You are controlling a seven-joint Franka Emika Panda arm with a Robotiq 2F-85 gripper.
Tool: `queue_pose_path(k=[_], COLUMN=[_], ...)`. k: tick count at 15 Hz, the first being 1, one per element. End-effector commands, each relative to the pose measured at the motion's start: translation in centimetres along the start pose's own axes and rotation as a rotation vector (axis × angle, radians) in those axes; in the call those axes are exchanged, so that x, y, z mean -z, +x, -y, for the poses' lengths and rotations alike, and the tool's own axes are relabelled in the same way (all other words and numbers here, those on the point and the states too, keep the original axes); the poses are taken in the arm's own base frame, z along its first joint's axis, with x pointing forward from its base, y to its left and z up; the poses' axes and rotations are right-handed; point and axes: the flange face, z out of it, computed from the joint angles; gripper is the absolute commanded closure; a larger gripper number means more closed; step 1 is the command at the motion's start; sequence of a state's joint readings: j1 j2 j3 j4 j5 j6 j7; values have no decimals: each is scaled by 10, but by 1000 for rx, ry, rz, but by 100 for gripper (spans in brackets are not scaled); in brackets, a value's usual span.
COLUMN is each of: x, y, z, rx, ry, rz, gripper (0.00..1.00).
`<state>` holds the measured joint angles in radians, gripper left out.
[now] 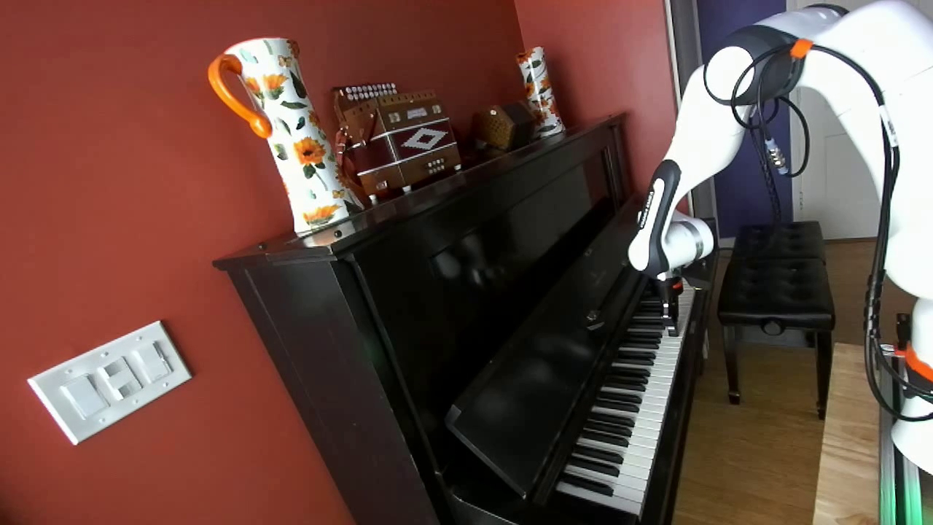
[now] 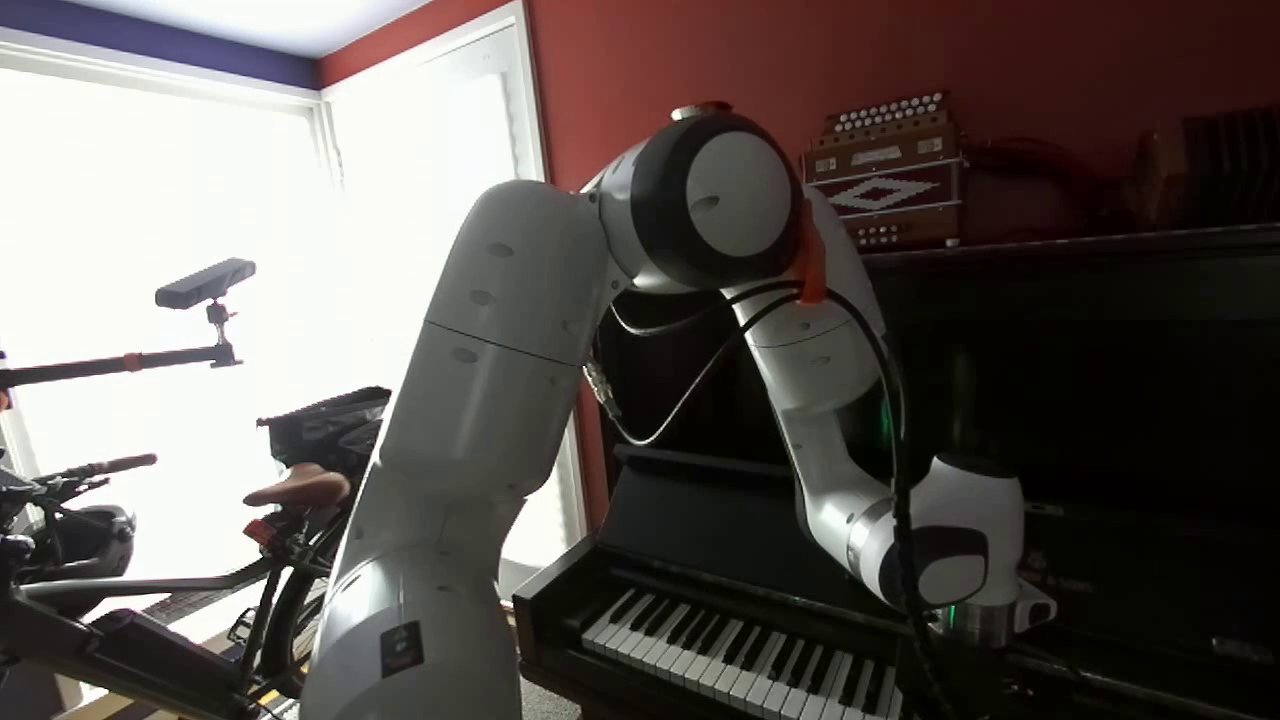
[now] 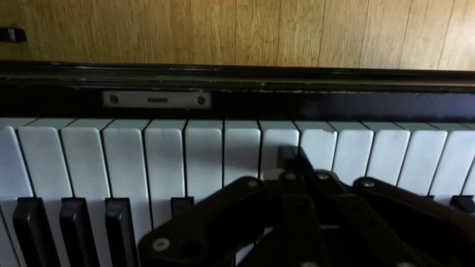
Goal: Press the fourth a key from the left on the piano
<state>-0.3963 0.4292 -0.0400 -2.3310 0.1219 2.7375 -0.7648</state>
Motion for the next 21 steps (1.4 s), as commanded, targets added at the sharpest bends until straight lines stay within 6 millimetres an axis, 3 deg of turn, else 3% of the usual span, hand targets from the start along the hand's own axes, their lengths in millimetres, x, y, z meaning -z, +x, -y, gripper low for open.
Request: queue_pose_path(k=[1,21], x=[-8,-23], y=[0,-3], z=[-7,-8], rx=[-1,-10], ry=[-1,13], rz=[-20,-16], gripper=[100,100])
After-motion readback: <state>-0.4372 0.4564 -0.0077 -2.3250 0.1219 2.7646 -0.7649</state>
